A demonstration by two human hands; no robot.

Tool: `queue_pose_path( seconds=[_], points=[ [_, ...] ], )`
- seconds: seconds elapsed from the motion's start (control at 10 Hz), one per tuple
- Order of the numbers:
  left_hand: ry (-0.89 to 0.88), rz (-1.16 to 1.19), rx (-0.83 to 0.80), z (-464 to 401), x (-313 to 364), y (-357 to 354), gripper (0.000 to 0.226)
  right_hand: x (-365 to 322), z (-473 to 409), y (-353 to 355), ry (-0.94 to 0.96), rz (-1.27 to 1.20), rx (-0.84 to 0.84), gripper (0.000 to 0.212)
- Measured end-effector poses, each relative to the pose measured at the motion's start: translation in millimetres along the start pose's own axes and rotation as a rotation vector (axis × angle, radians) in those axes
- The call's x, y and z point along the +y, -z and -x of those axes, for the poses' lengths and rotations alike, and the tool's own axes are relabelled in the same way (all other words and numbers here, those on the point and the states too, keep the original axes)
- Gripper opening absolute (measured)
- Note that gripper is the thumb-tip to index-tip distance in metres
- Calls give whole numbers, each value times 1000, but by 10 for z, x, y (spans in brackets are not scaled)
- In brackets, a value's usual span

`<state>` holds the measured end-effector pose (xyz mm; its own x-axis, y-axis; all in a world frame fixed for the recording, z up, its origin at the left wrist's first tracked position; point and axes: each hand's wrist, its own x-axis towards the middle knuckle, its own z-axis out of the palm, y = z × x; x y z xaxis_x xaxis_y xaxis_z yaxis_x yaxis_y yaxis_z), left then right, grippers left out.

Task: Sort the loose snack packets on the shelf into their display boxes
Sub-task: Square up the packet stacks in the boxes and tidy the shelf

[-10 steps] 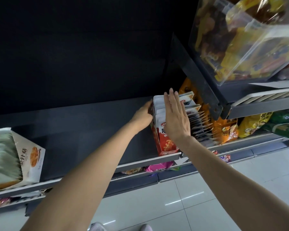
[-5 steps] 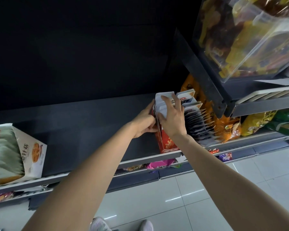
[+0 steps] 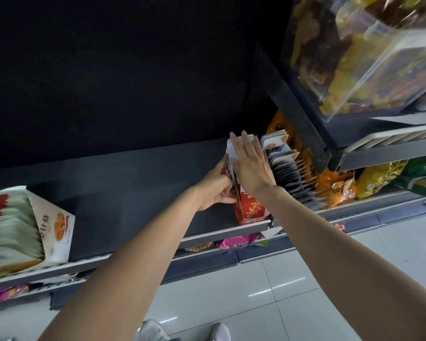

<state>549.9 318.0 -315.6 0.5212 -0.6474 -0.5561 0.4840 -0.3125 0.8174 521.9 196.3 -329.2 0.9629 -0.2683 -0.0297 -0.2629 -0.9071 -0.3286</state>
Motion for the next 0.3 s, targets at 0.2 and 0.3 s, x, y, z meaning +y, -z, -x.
queue_pose_path(
  seconds=[0.2, 0.3],
  points=[
    [-38, -146, 165, 32, 56, -21, 66, 16, 109, 126, 2, -9, -1, 56],
    [-162, -365, 337, 141, 124, -53, 43, -45, 308, 220, -65, -154, 64, 50]
  ],
)
